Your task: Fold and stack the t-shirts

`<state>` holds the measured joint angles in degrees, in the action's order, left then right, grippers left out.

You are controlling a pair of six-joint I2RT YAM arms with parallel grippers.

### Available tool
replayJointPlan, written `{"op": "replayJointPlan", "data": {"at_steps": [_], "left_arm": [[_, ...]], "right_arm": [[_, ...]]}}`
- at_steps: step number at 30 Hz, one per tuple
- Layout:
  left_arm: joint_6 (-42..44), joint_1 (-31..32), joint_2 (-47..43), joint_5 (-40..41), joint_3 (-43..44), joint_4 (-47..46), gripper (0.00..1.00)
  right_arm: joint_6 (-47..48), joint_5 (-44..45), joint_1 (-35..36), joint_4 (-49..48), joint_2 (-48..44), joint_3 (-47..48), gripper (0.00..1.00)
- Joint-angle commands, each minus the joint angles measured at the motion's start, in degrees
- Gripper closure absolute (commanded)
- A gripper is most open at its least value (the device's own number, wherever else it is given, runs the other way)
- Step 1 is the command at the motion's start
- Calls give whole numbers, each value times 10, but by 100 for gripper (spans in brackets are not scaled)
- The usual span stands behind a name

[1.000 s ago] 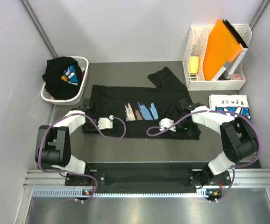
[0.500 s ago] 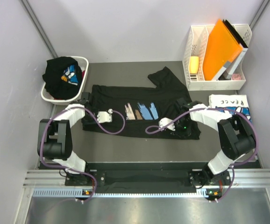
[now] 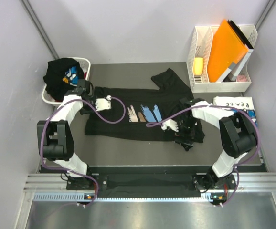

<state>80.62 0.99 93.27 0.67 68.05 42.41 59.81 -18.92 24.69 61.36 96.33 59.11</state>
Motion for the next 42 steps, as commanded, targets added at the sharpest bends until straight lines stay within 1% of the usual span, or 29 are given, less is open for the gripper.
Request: {"op": "replayJointPlan", "data": {"at_steps": [1,2,3,4,6,8,12,13,14,16,21,27,31,33,35,39,42], "left_arm": [[-10,-3,-5,-15,30,11,66],[-12,-3,0,-18,33,11,66],[-13,-3,3,-22,35,16,66],[-13,-3,7,-23,34,19,66],[-8,-3,16,-22,29,27,66],[-3,-3,30,-17,12,34,66],[13,-4,52,-27,-5,38,65],[13,-4,67,-26,-3,41,65],[9,-4,74,-25,6,46,65],[2,-4,94,-23,24,49,65],[9,-4,109,-27,46,58,64],[12,-3,128,-26,64,65,64],[11,-1,138,-26,71,67,64],[9,2,140,-28,74,66,64],[6,4,141,-30,75,66,64],[0,8,140,-30,73,66,64],[-5,9,137,-28,70,67,64]], "right_arm": [[-17,-31,-30,-49,26,77,0],[-29,-37,-37,-44,36,92,0],[-32,-47,-46,-36,46,129,0],[-37,-46,-49,-31,70,149,1],[-50,-44,-60,-27,88,197,1],[-49,-40,-63,-26,102,227,1],[-42,-18,-65,-21,115,255,2],[-40,-17,-64,6,122,264,2],[-25,-29,-64,33,128,293,3],[-22,-36,-65,78,129,310,4],[20,-8,-62,81,75,271,3],[43,19,-60,107,43,314,4],[58,57,-60,37,13,297,1],[59,76,-60,14,22,289,1],[61,81,-62,6,36,280,3],[65,82,-65,-43,57,252,5],[71,84,-65,-51,81,257,9]]}}
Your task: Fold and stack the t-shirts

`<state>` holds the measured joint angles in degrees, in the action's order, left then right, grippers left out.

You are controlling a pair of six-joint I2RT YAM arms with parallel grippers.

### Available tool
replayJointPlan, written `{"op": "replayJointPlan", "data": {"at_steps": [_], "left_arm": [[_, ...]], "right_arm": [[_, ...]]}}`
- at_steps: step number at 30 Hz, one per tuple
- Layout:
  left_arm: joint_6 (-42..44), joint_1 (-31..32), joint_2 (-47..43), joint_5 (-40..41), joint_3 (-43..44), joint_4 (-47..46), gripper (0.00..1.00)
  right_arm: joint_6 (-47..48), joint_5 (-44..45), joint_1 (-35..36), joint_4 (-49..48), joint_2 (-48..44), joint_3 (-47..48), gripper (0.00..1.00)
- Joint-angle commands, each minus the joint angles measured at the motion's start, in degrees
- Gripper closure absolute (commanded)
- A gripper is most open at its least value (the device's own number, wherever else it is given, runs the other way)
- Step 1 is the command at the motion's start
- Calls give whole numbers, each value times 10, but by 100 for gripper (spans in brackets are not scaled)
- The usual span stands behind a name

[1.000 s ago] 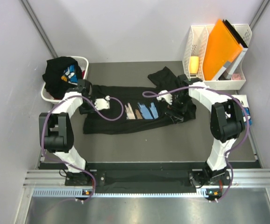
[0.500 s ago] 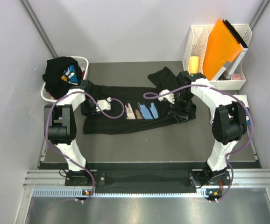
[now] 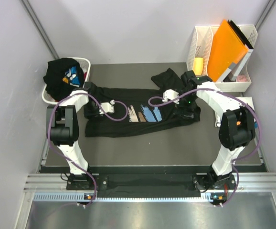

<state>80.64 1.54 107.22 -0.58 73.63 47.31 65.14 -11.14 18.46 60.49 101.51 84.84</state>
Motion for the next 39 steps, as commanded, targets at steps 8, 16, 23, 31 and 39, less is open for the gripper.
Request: {"op": "replayJointPlan", "data": {"at_steps": [8,16,23,31,39], "left_arm": [[-7,4,-9,-8,5,14,65],[-8,3,-5,-4,6,9,65],[-7,2,5,1,14,9,65],[0,2,20,1,34,15,65],[6,2,34,1,55,18,65]], "right_arm": [[33,13,-3,-50,63,20,22],[47,21,-3,-25,61,22,61],[68,15,-2,47,49,39,72],[101,1,-2,165,42,40,86],[108,-11,13,196,33,-22,100]]}}
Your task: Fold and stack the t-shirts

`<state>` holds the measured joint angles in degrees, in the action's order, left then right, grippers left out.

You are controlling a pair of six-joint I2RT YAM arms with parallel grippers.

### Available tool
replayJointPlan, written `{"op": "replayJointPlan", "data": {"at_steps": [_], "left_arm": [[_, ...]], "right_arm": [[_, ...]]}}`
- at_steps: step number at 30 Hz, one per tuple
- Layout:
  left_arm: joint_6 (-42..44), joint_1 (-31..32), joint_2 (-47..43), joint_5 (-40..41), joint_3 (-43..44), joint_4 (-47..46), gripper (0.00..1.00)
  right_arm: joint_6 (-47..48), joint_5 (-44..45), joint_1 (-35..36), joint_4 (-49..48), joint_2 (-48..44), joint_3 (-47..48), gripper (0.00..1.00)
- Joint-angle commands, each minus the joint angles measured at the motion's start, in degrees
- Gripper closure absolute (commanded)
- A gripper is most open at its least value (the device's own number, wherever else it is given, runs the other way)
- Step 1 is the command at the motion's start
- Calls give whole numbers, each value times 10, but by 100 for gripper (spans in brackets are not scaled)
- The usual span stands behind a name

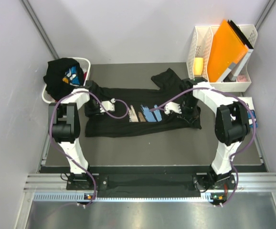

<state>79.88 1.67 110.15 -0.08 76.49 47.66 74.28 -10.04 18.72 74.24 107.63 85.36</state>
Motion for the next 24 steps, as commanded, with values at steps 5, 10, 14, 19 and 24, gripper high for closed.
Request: {"op": "replayJointPlan", "data": {"at_steps": [5,10,14,19,24], "left_arm": [[18,0,7,-5,33,20,65],[22,-2,9,-4,38,23,65],[25,-4,9,-4,41,27,65],[25,-6,8,-5,38,24,64],[31,-11,2,-7,40,35,63]], "right_arm": [[30,-12,31,72,-41,-69,100],[36,6,40,66,-43,-109,100],[39,14,47,71,-45,-129,100],[32,14,49,64,-51,-133,60],[7,-34,48,92,-40,-54,30]]}}
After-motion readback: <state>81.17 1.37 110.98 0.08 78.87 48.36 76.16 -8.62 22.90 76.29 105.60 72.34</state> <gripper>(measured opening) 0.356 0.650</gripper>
